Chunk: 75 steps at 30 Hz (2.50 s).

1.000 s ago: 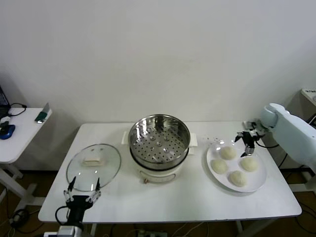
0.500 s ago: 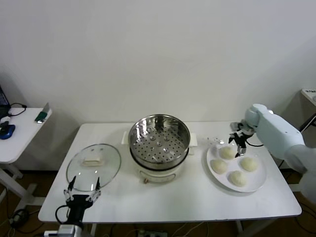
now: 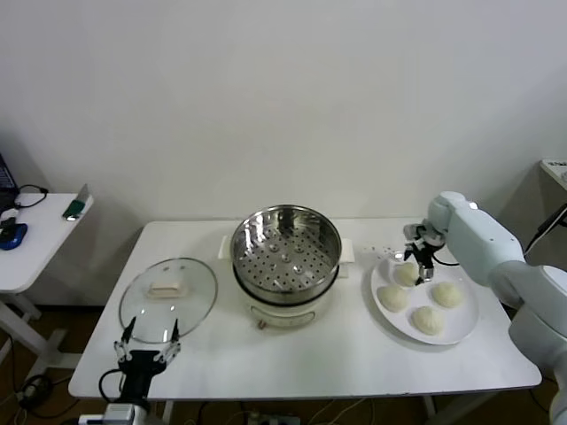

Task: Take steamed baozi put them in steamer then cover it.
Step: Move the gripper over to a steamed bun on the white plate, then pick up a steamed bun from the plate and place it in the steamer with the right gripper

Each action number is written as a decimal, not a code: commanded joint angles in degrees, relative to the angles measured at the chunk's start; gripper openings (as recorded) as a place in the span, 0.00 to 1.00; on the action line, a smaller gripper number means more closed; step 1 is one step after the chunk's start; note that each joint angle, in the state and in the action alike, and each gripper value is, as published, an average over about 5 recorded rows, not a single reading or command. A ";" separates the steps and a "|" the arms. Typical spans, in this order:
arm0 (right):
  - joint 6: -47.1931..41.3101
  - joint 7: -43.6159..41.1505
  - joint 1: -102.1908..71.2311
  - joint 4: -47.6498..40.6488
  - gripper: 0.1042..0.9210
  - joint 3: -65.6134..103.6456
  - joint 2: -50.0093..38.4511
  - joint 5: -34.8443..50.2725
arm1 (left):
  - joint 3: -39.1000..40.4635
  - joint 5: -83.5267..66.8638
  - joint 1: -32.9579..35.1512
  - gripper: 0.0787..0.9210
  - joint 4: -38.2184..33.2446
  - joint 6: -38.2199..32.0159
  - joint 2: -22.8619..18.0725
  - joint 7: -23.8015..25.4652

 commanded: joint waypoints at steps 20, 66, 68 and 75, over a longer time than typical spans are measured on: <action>1.90 -0.95 -0.37 -1.65 0.71 3.03 1.14 -2.90 | 0.02 0.25 0.73 0.88 -0.66 -0.05 -0.16 -0.12; 33.20 2.15 21.49 27.10 0.71 -19.94 21.01 -13.06 | 0.12 0.13 4.67 0.88 -3.29 -0.24 -0.32 -0.15; 34.14 3.04 19.91 26.33 0.71 -19.35 21.58 -16.16 | 0.05 0.05 4.78 0.88 -3.25 -0.26 -0.29 -0.15; 36.20 6.04 15.98 23.42 0.71 -18.14 23.07 -23.10 | -0.11 -0.18 4.91 0.88 -2.97 -0.31 -0.16 -0.17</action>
